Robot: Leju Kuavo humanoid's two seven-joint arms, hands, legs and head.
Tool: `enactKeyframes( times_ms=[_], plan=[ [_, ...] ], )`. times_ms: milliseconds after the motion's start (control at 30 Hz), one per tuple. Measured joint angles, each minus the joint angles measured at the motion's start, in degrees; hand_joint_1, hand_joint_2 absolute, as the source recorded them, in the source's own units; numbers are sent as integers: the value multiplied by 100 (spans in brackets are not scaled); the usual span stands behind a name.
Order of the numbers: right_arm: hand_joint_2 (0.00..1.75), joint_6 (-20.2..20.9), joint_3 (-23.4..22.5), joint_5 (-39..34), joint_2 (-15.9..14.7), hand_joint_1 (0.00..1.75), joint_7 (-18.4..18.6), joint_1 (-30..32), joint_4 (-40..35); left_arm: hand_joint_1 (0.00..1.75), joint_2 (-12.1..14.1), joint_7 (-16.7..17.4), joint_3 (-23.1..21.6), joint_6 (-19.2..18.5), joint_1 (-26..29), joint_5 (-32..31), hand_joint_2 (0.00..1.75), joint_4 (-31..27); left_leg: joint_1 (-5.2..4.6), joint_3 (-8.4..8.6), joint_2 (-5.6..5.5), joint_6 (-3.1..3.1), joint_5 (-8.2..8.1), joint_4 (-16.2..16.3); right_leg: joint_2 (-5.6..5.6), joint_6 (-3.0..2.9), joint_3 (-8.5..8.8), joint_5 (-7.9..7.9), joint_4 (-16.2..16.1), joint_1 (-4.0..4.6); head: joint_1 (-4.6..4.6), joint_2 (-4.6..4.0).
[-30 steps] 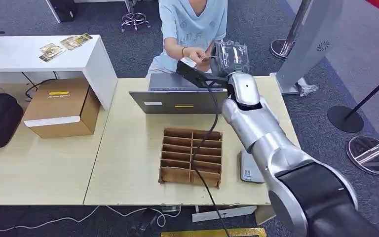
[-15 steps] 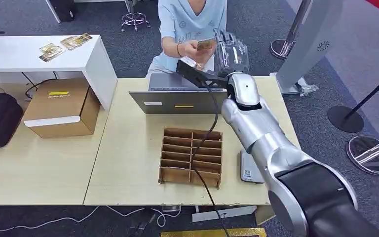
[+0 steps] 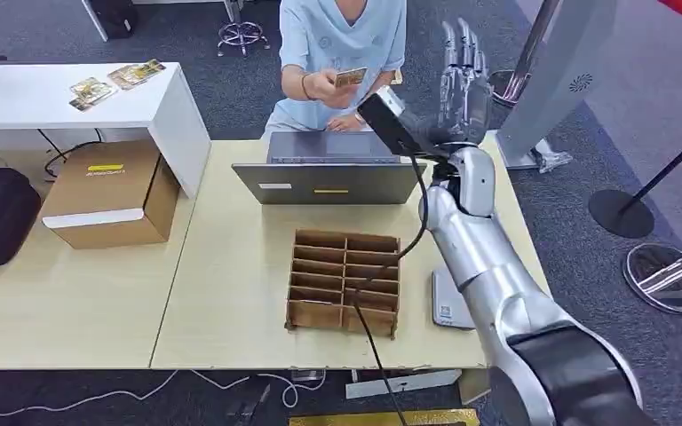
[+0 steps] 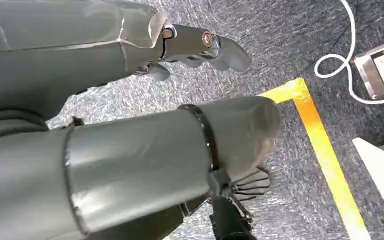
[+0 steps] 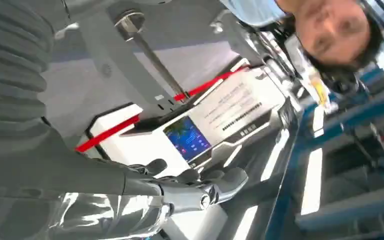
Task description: Pass the card to the sensor for recognition and then transmit it.
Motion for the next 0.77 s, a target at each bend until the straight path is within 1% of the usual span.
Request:
enactKeyframes(
  times_ms=[33, 100, 133, 167, 200, 233, 300, 333, 400, 433, 500, 567, 600, 667, 700, 767],
  plan=[
    [175, -147, -49, -412, -21, 0, -331, 328, -454, 0, 0, -54, 19, 9, 19, 73, 0, 0, 3, 0, -10, 1, -1, 0, -10, 1, 4, -3, -1, 1, 11, 0],
    [175, -176, -140, -1553, -42, 0, -1019, 1022, -1352, 0, 22, -162, 46, 20, 99, 191, 0, 0, 1, -1, -13, 5, -4, -2, -11, 1, 2, -4, -2, 2, 0, 0],
    [175, -141, -197, -2403, -68, 0, -1356, 1462, -1988, 0, 35, -241, 64, 20, 145, 245, 0, 0, 4, -2, -16, 4, -8, -1, -16, 8, 5, -14, -3, 5, 4, 0],
    [175, -53, -232, -3070, -81, 0, -1673, 1857, -2482, 0, 55, -302, 72, 16, 194, 280, 0, 0, 3, -3, -21, 8, -14, -2, -21, 8, 5, -17, -3, 4, 9, 0],
    [175, 82, -274, -3620, -90, 0, -1855, 2238, -2912, 0, 74, -344, 72, 4, 244, 302, 0, 0, 2, -6, -20, 7, -15, -4, -21, 8, 4, -17, -3, 4, 2, 0],
    [175, 346, -343, -4302, -96, 0, -2044, 2634, -3409, 0, 98, -405, 72, -19, 293, 311, 0, 2, 2, -6, -18, 3, -23, -4, -20, 2, 1, -22, -3, 4, 7, 0],
    [175, 1085, -503, -5718, -98, 0, -2322, 3425, -4286, 0, 153, -525, 72, -59, 384, 311, 0, 2, 2, -6, -16, 2, -29, -4, -20, 0, 3, -30, -3, 5, 2, 0],
    [175, 1427, -576, -6228, -98, 0, -2421, 3809, -4637, 0, 173, -593, 72, -57, 426, 316, 0, 2, 2, -7, -17, 4, -33, -4, -21, 1, 1, -32, -3, 4, 4, 0],
    [175, 2164, -735, -7108, -94, 0, -2557, 4437, -5224, 0, 221, -724, 72, -24, 511, 353, 0, 2, 2, -7, -16, 2, -37, -4, -20, 3, 0, -39, -3, 4, 2, 0],
    [175, 2641, -849, -7626, -76, 0, -2591, 4765, -5537, 0, 234, -796, 72, -13, 555, 390, 0, 2, 2, -7, -16, 4, -39, -5, -20, 8, 1, -43, -3, 4, 4, 0],
    [175, 3560, -1112, -8618, 0, 0, -2592, 5337, -5985, 0, 275, -953, 81, -19, 653, 512, 0, 6, 2, -7, -15, 1, -45, -5, -19, 6, 1, -46, -3, 4, 4, 0],
    [175, 4457, -1375, -9404, 63, 0, -2541, 5754, -6235, 0, 317, -1056, 116, -87, 733, 606, 0, 24, 2, -7, -12, 2, -45, -6, -16, 6, 1, -47, -3, 4, 4, 0],
    [175, 4819, -1485, -9676, 79, 0, -2482, 5893, -6288, 0, 339, -1085, 123, -118, 764, 617, 0, 42, 3, -7, -9, 2, -45, -6, -13, 6, 2, -47, -3, 4, 4, 0],
    [175, 5709, -1662, -10347, 85, 0, -2213, 6077, -6261, 0, 398, -1113, 123, -122, 809, 604, 0, 83, 2, -5, -3, 2, -46, -7, -7, 6, 1, -47, -3, 4, 4, 0],
    [175, 6047, -1708, -10453, 92, 0, -2146, 6113, -6185, 0, 424, -1113, 123, -122, 816, 591, 0, 103, 2, -4, -2, 2, -46, -7, -6, 6, 2, -47, -2, 4, 4, 0],
    [175, 6555, -1738, -10405, 98, 0, -1936, 6128, -5963, 0, 461, -1113, 127, -118, 822, 624, 0, 129, 3, -3, -2, 2, -45, -7, -5, 5, 4, -45, -2, 4, 4, 0]
  ],
)
